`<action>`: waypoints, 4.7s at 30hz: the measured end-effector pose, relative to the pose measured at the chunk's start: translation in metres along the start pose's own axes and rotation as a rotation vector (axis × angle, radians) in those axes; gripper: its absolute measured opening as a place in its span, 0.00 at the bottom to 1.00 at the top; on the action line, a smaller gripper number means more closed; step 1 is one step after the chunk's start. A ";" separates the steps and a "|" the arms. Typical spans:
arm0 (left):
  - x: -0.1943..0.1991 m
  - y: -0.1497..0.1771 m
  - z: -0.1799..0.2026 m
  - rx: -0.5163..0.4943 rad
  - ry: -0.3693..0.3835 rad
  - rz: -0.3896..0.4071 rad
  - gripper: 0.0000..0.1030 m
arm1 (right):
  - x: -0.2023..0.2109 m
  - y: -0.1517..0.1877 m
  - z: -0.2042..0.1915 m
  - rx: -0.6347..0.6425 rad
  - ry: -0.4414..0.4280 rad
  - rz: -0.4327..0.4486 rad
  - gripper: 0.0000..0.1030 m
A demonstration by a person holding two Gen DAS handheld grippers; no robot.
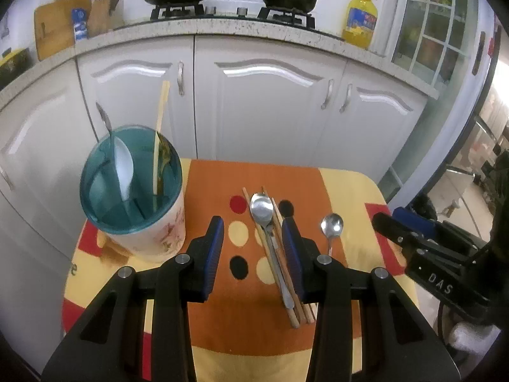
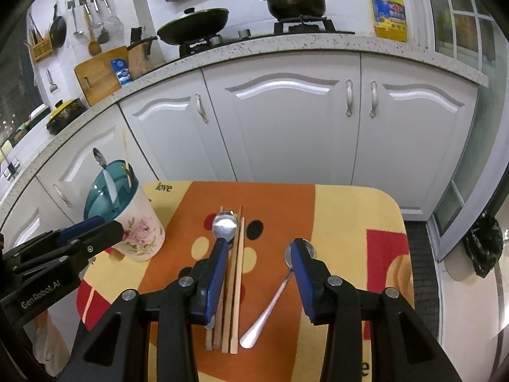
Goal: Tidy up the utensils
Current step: 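Move both open grippers back down over the remaining utensils, then lower the right gripper onto the large metal spoon and close on it, then close the left gripper on a fork and spoon while the right gripper holds its spoon, then lift both held utensils up over the floral cup with both grippers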
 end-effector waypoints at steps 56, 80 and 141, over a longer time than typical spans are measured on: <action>-0.176 -0.007 0.008 0.016 0.051 -0.248 0.01 | -0.132 0.033 0.075 -0.013 -0.322 -0.125 0.04; -0.163 -0.008 0.005 0.018 0.020 -0.223 0.24 | -0.080 0.032 0.062 0.008 -0.264 -0.069 0.03; 0.061 -0.079 -0.112 0.125 0.021 0.164 0.00 | 0.011 -0.082 -0.098 0.298 -0.260 0.191 0.03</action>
Point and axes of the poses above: each gripper's, at about its wrist camera, not at the fingertips, and x roughly against the way its jaws point, z to its right, y to its underside, the point moved 3 cm from there along -x, roughly the way its jaws point, and after that the axes turned 8 degrees about x, right-handed, at the moved point
